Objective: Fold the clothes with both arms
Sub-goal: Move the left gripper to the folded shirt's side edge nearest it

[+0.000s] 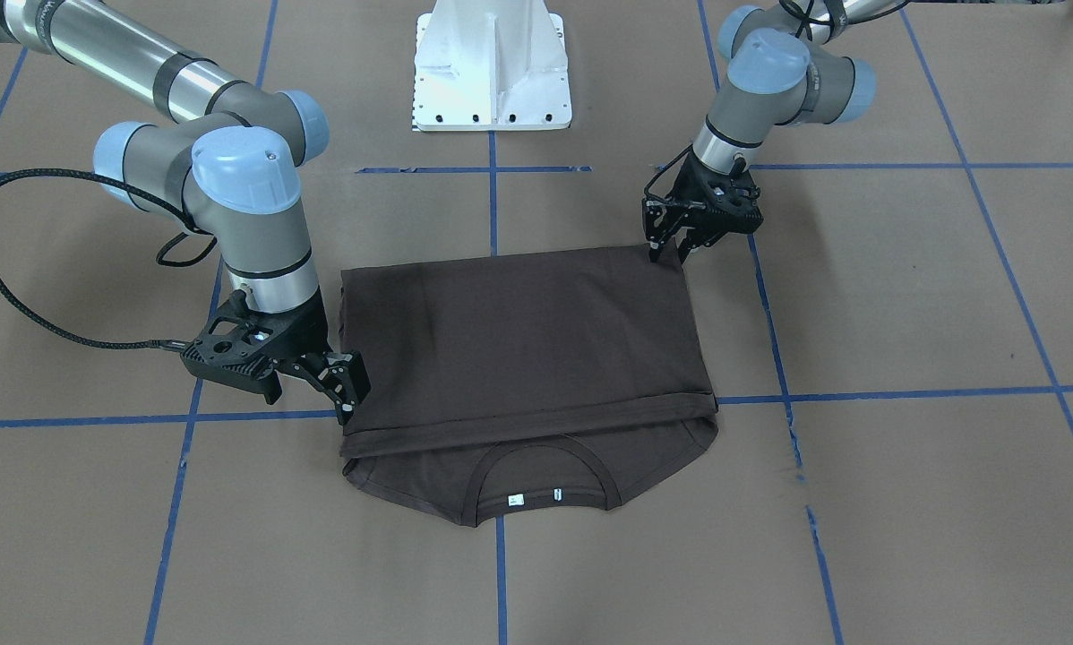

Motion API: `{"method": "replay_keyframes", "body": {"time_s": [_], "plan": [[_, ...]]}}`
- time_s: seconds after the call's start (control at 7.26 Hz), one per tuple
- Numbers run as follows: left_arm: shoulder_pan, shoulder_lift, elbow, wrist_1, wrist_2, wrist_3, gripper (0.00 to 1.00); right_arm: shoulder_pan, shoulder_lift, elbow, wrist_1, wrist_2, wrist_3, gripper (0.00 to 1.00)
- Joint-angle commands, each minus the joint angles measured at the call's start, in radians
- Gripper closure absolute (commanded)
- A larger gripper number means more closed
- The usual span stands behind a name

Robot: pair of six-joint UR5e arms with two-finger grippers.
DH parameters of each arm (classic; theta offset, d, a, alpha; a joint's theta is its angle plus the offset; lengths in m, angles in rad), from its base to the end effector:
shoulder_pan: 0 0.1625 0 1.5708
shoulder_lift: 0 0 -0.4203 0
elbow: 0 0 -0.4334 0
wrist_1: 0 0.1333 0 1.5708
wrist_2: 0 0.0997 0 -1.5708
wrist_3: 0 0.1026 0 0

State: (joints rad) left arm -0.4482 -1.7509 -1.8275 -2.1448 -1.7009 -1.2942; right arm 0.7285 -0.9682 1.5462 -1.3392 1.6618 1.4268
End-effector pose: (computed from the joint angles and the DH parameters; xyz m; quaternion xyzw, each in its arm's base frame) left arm 0.4952 -0.3712 0.3622 0.1181 0.4719 -0.0435 0.8726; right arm -0.4726 -0.5878 0.2703 0.1283 -0.3742 0.2474 0.8845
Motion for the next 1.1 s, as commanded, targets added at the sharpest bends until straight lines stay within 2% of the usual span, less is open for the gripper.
{"method": "replay_keyframes", "body": {"time_s": [0.0, 0.14, 0.28, 0.41, 0.83, 0.96], "plan": [[0.014, 0.014, -0.001, 0.0, 0.015, -0.001, 0.53, 0.0, -0.001, 0.002, 0.0, -0.002, 0.0, 0.0], [0.014, 0.016, -0.003, 0.0, 0.015, -0.004, 0.66, 0.0, -0.003, 0.002, 0.0, -0.002, 0.0, 0.0], [0.014, 0.014, -0.007, 0.0, 0.015, -0.045, 0.89, 0.0, -0.003, 0.003, 0.0, -0.004, 0.0, 0.0], [0.019, 0.014, -0.015, 0.002, 0.015, -0.048, 1.0, 0.0, -0.003, 0.003, 0.0, -0.004, 0.0, 0.0], [0.016, 0.022, -0.016, 0.003, 0.02, -0.036, 1.0, 0.0, -0.004, 0.008, 0.0, -0.005, 0.003, 0.0], [-0.024, 0.037, 0.002, 0.005, 0.021, 0.005, 1.0, 0.0, -0.004, 0.008, 0.0, -0.005, 0.003, 0.0]]}}
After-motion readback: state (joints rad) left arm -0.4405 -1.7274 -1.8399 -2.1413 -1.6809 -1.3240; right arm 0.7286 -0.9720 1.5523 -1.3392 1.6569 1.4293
